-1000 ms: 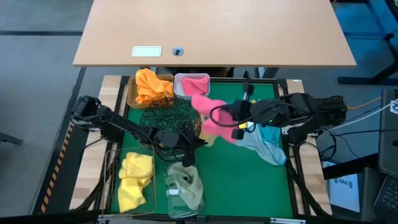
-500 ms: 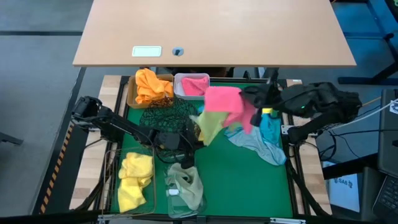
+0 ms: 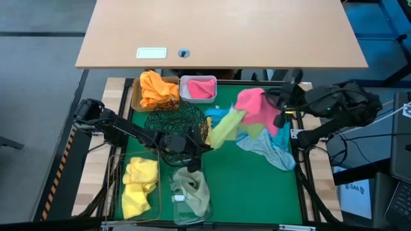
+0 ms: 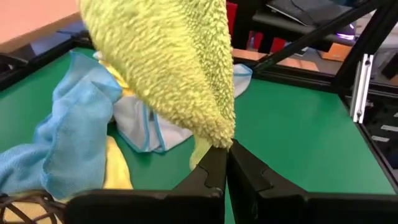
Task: Sort microfiber towel by color & place in baskets
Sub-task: Put the pink microfiber towel into the white bin, then put the light green microfiber towel into the transparent bin
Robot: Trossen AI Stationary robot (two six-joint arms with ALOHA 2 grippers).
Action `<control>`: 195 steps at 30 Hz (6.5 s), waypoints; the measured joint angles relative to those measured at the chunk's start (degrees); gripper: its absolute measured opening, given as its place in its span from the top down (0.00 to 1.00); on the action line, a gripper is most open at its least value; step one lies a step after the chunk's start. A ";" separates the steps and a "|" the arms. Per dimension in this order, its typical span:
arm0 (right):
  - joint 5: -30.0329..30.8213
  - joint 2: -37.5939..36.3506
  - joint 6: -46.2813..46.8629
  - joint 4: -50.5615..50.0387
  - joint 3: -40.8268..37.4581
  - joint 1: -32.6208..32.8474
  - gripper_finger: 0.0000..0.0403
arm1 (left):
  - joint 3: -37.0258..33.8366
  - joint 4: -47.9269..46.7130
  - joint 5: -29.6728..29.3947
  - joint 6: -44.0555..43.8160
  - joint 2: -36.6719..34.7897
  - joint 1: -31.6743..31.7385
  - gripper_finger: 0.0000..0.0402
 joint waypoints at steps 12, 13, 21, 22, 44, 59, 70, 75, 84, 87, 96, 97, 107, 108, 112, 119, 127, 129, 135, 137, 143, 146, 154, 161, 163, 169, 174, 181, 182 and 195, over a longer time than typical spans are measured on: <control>2.82 -7.19 1.44 -2.04 0.13 -0.05 0.99 | -0.07 -3.30 3.61 -1.65 -0.04 0.02 1.00; 2.37 -7.46 1.64 -2.05 0.13 -0.05 0.99 | -0.09 -3.38 3.73 -1.63 0.02 -0.02 1.00; 2.09 -7.35 3.26 -1.12 0.09 -0.03 0.99 | -0.09 -1.81 3.78 -1.49 0.00 0.00 1.00; 2.13 -6.82 3.10 -0.32 0.09 -0.03 0.99 | -0.09 -1.77 3.82 -1.49 0.00 -0.02 1.00; -34.85 12.02 -13.76 29.83 0.07 -27.22 0.99 | -0.09 -1.56 3.80 -1.45 0.00 -0.02 1.00; -65.06 29.80 -14.14 49.57 0.07 -43.58 0.99 | -0.09 -1.57 3.78 -1.45 0.00 -0.04 1.00; -67.39 39.77 -20.39 53.04 0.04 -48.52 0.99 | -0.07 -1.57 3.73 -1.48 0.00 -2.03 1.00; -67.62 43.73 -21.47 52.78 0.04 -49.55 0.99 | -0.07 -1.57 3.54 -1.50 0.00 -2.74 1.00; -67.28 46.44 -27.98 43.98 0.04 -49.51 0.99 | -0.07 -1.59 3.43 -2.98 -0.02 -2.71 1.00; -66.00 46.95 -30.47 41.21 0.04 -49.52 0.99 | -0.07 -1.59 3.43 -3.02 -0.02 -2.71 1.00; -58.29 49.95 -33.21 36.02 0.02 -49.53 0.99 | -0.07 -1.59 3.45 -4.28 -0.04 -2.62 1.00; -57.65 50.37 -33.20 35.64 0.02 -49.53 0.99 | -0.07 -1.61 3.45 -4.86 -0.04 -2.60 1.00; -56.58 51.83 -33.09 31.96 0.02 -49.47 0.99 | -0.07 -1.81 3.35 -5.95 -0.04 -2.60 1.00; -56.59 51.83 -33.01 31.95 0.02 -49.47 0.99 | -0.07 -1.81 3.35 -5.95 -0.04 -2.60 1.00; -56.60 51.83 -33.06 31.98 0.02 -49.46 0.98 | -0.07 -1.88 3.34 -5.95 -0.04 -2.60 1.00; -56.58 51.83 -31.59 31.95 0.02 -49.47 0.77 | -0.07 -1.96 3.32 -5.95 -0.04 -2.60 1.00; -54.14 49.35 -30.70 29.80 0.02 -49.45 0.56 | -0.07 -1.96 3.32 -5.95 -0.04 -2.60 1.00; -53.28 48.15 -30.67 29.38 0.02 -49.45 0.54 | -0.07 -1.97 3.31 -5.93 -0.04 -2.60 1.00; -52.99 44.00 -30.68 29.08 0.02 -49.45 0.53 | -0.07 -1.99 3.30 -5.93 -0.04 -2.60 1.00; -52.99 42.60 -30.68 28.82 0.07 -49.45 0.53 | -0.07 -1.97 3.30 -5.93 -0.04 -2.60 1.00; -53.03 36.91 -29.62 21.29 0.04 -49.45 0.53 | -0.07 -0.64 3.30 -5.92 -0.04 -2.60 1.00; -53.12 32.64 -29.58 14.85 0.04 -49.45 0.53 | -0.07 2.88 3.30 -5.53 -0.04 -2.60 1.00; -56.56 20.19 -25.16 3.64 0.07 -49.45 0.53 | -0.04 16.36 3.64 -4.71 -0.04 -2.60 1.00; -63.85 12.09 -22.18 0.10 -0.76 -49.45 0.53 | -0.02 29.63 7.66 -4.03 -1.77 -2.60 1.00; -64.55 10.23 -21.86 0.09 -2.02 -49.45 0.53 | 0.00 30.66 8.44 -4.11 -3.56 -2.60 1.00; -64.66 6.41 -21.82 -0.19 -7.33 -49.45 0.53 | 2.37 30.17 11.90 -4.47 -10.21 -3.04 1.00; -64.66 5.32 -21.83 -0.12 -12.46 -49.45 0.53 | 5.31 25.75 15.41 -4.71 -16.36 -4.48 1.00; -64.64 5.31 -21.85 2.35 -19.55 -49.47 0.53 | 8.35 14.69 15.74 -11.47 -21.45 -7.66 1.00; -64.64 5.31 -21.85 3.00 -20.59 -49.47 0.53 | 8.37 14.44 15.94 -12.65 -21.55 -8.22 1.00; -64.55 5.31 -21.86 8.15 -29.52 -49.47 0.53 | 8.39 2.30 12.20 -17.56 -21.44 -15.96 1.00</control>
